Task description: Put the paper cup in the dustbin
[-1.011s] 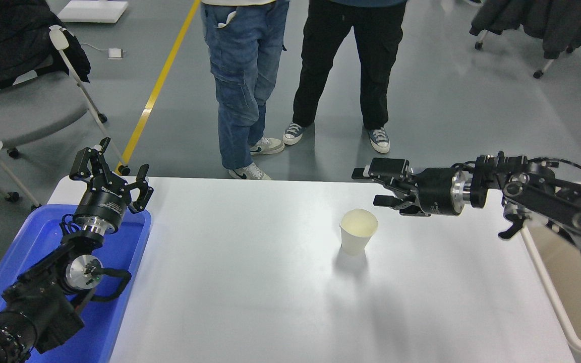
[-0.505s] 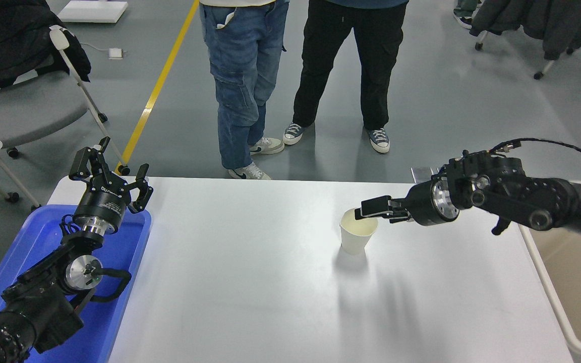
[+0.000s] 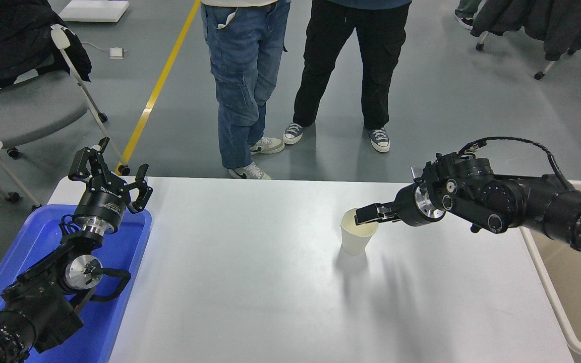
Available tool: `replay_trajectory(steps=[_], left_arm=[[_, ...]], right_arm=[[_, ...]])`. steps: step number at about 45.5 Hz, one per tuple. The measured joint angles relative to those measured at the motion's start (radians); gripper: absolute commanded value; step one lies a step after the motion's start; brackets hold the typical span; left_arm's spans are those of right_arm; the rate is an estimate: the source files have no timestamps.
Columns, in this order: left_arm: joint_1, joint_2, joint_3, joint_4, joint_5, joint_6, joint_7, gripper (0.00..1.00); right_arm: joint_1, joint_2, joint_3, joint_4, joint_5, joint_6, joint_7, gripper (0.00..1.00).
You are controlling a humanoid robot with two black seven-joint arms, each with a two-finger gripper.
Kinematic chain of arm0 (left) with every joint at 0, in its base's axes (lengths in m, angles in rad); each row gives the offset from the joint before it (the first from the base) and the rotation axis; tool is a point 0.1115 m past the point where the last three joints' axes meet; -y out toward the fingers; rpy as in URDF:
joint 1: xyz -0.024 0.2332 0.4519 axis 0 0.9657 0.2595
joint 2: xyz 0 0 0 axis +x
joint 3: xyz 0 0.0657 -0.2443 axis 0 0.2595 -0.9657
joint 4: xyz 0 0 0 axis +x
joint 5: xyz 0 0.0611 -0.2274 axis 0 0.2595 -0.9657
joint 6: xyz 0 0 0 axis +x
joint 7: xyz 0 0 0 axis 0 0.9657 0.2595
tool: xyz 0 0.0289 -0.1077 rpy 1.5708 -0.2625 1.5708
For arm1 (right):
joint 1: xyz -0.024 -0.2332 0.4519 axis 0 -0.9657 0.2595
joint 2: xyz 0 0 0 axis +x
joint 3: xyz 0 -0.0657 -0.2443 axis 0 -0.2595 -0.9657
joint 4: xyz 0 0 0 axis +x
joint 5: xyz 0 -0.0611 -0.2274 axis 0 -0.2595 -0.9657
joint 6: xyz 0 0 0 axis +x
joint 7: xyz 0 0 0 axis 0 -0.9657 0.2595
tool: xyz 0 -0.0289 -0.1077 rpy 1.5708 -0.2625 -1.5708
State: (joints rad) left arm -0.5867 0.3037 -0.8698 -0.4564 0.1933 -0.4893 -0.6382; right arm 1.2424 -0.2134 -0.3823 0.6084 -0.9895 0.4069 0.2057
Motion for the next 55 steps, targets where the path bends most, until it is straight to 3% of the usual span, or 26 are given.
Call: replay_trajectory(steps=[33,39,47,52,55], left_arm=[[-0.001,0.0,0.0,-0.001,0.0,0.0,0.0,1.0],[-0.001,0.0,0.0,-0.001,0.0,0.0,0.0,1.0],[-0.001,0.0,0.0,-0.001,0.0,0.0,0.0,1.0],[-0.001,0.0,0.0,-0.001,0.0,0.0,0.0,1.0],[-0.001,0.0,0.0,-0.001,0.0,0.0,0.0,1.0]], right_arm=[[-0.074,0.069,-0.019,-0.112,0.01,-0.05,0.004,0.97],[-0.081,0.074,-0.014,-0.113,0.012,-0.063,0.005,0.74],[-0.088,0.077,-0.013,-0.115,0.013,-0.085,0.006,0.63],[-0.091,0.078,-0.013,-0.115,0.013,-0.095,0.007,0.49],[-0.092,0.079,-0.013,-0.116,0.013,-0.1,0.007,0.25]])
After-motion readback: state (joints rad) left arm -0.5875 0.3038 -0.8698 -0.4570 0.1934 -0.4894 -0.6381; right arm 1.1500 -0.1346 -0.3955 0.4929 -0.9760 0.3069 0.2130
